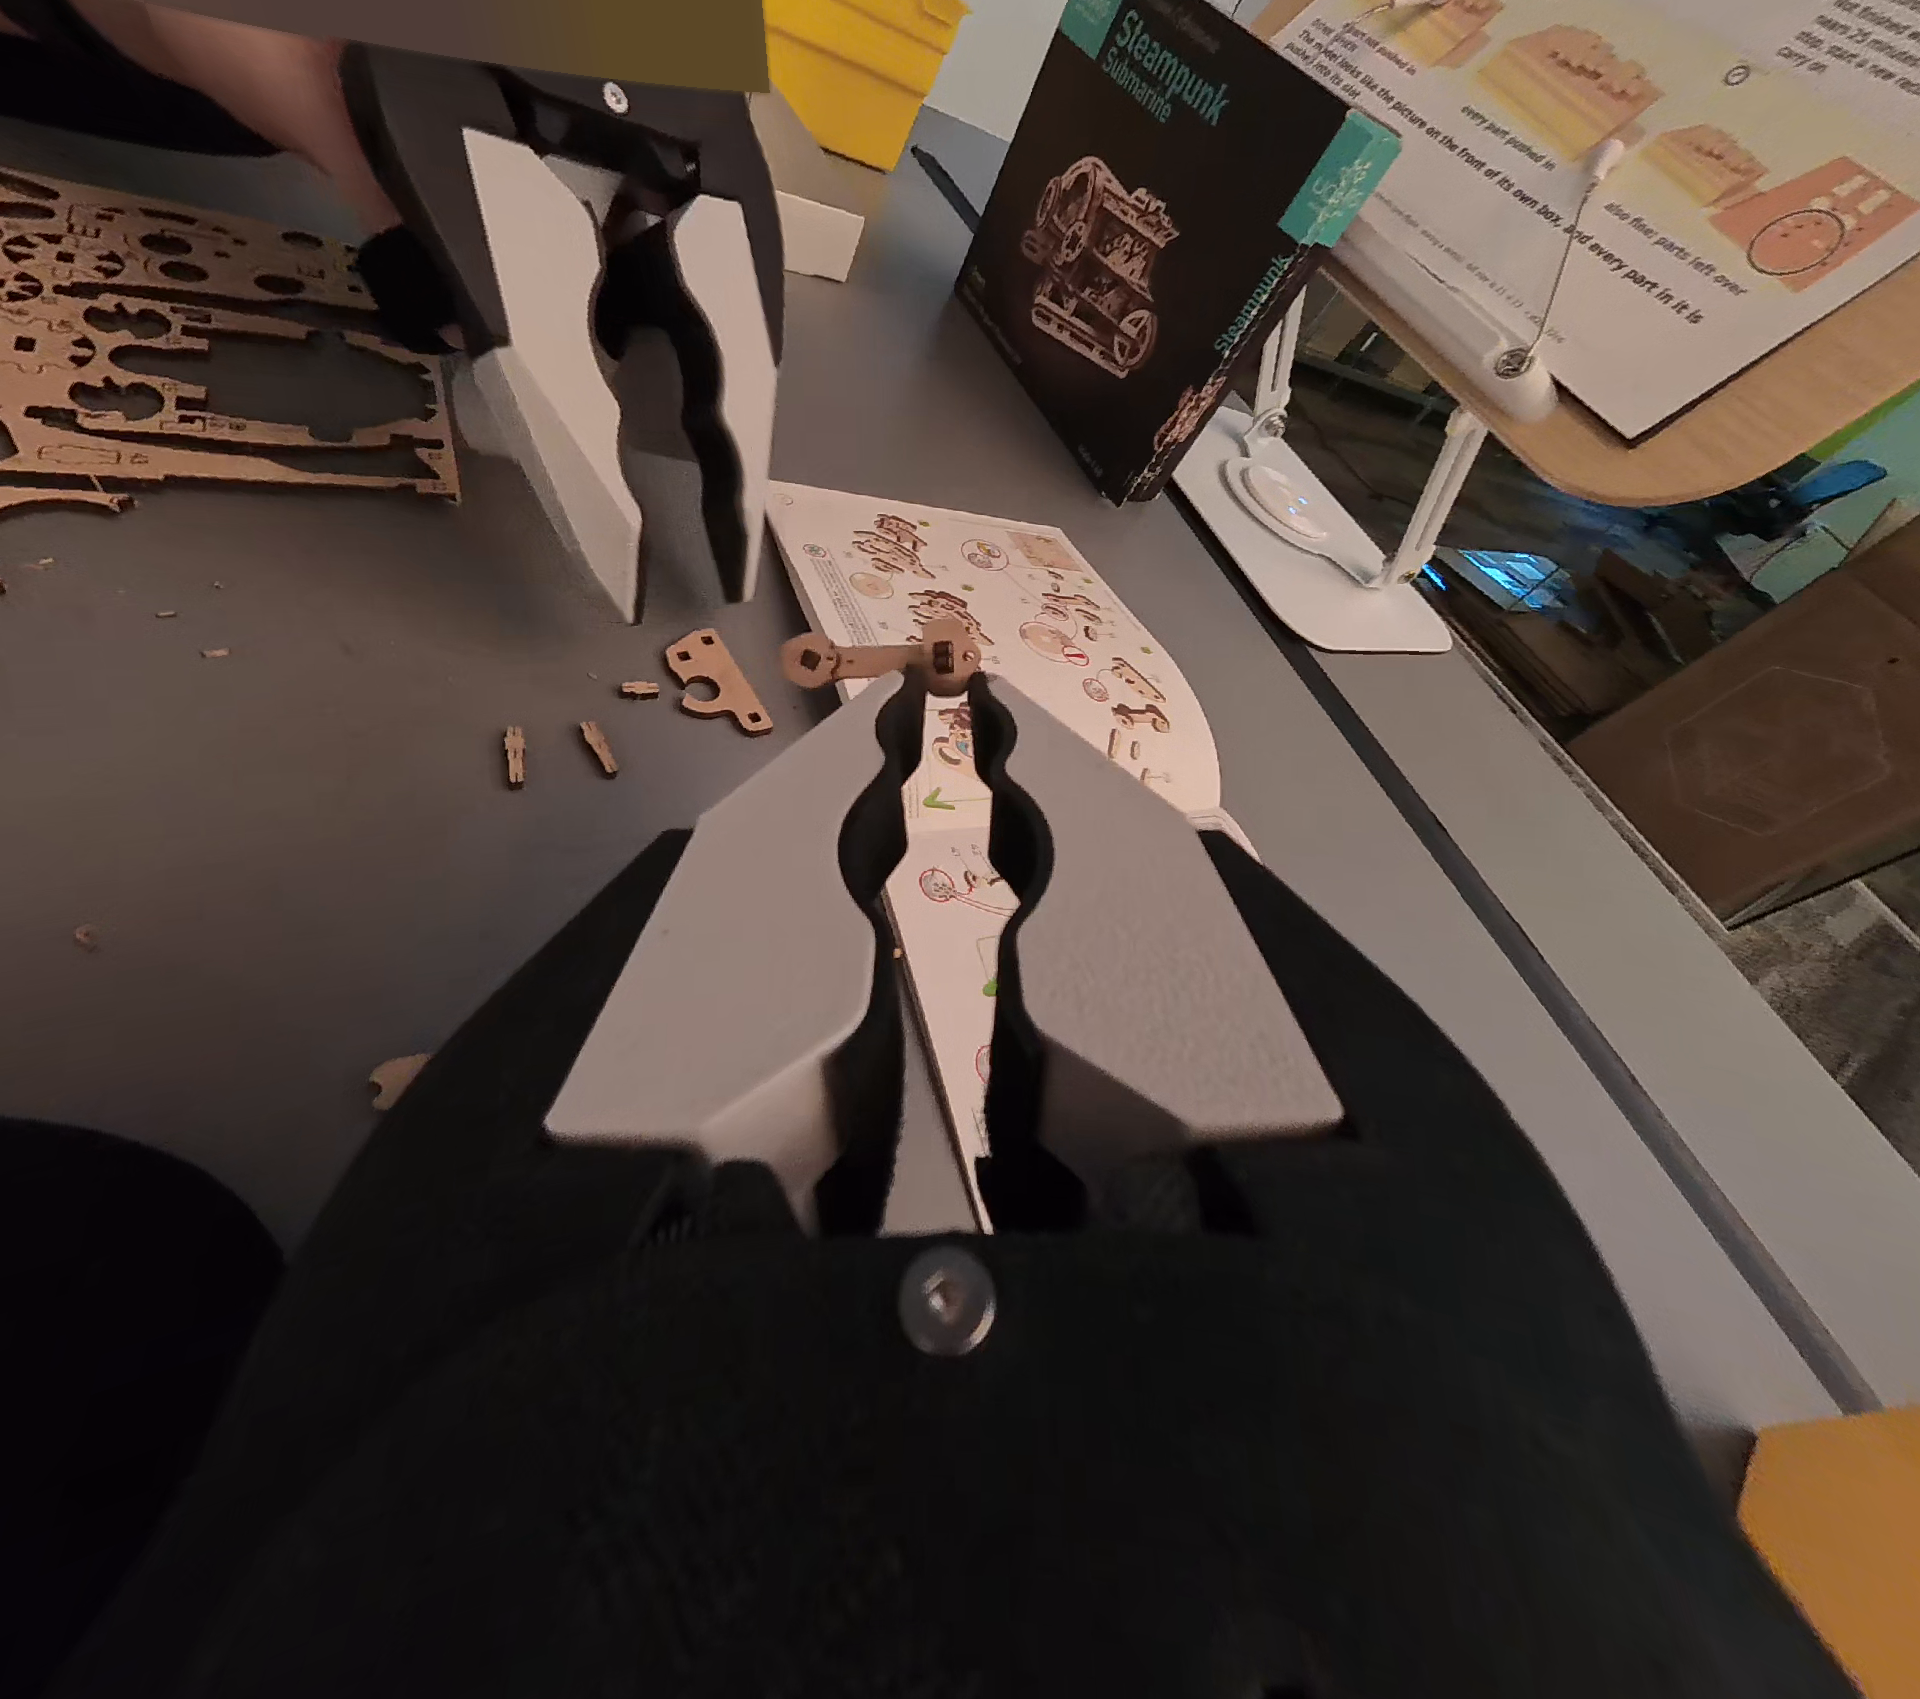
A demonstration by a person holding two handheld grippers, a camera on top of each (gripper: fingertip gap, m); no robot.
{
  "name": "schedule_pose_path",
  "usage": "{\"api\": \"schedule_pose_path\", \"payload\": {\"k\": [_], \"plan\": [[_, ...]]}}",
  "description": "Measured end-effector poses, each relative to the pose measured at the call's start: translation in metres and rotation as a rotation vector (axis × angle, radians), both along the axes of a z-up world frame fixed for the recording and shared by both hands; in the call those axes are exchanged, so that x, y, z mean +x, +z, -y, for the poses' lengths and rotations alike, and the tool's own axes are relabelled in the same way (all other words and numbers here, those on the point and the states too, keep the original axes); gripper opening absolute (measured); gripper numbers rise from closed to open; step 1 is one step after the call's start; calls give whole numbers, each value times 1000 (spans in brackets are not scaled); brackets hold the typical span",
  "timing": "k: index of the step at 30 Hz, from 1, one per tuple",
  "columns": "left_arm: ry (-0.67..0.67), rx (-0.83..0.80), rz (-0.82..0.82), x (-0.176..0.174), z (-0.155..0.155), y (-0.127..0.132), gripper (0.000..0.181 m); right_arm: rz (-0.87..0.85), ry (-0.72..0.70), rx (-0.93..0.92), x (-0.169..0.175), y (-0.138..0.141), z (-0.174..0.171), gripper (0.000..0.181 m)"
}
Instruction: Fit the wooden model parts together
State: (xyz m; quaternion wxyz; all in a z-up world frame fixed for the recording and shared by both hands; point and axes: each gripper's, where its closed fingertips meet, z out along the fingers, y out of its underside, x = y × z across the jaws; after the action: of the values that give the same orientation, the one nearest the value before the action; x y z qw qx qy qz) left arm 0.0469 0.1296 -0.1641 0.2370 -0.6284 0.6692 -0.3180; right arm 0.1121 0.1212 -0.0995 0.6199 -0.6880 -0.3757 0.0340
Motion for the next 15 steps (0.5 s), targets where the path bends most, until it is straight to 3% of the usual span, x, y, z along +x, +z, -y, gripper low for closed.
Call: {"api": "schedule_pose_path", "payload": {"k": [8,15], "plan": [[-10,-96,-22,2,4,-7,45,19,2,-3,-2,-2,0,6],[-68,-151,-30,-2,20,-8,35,23,3,-4,-2,-2,0,6]]}}
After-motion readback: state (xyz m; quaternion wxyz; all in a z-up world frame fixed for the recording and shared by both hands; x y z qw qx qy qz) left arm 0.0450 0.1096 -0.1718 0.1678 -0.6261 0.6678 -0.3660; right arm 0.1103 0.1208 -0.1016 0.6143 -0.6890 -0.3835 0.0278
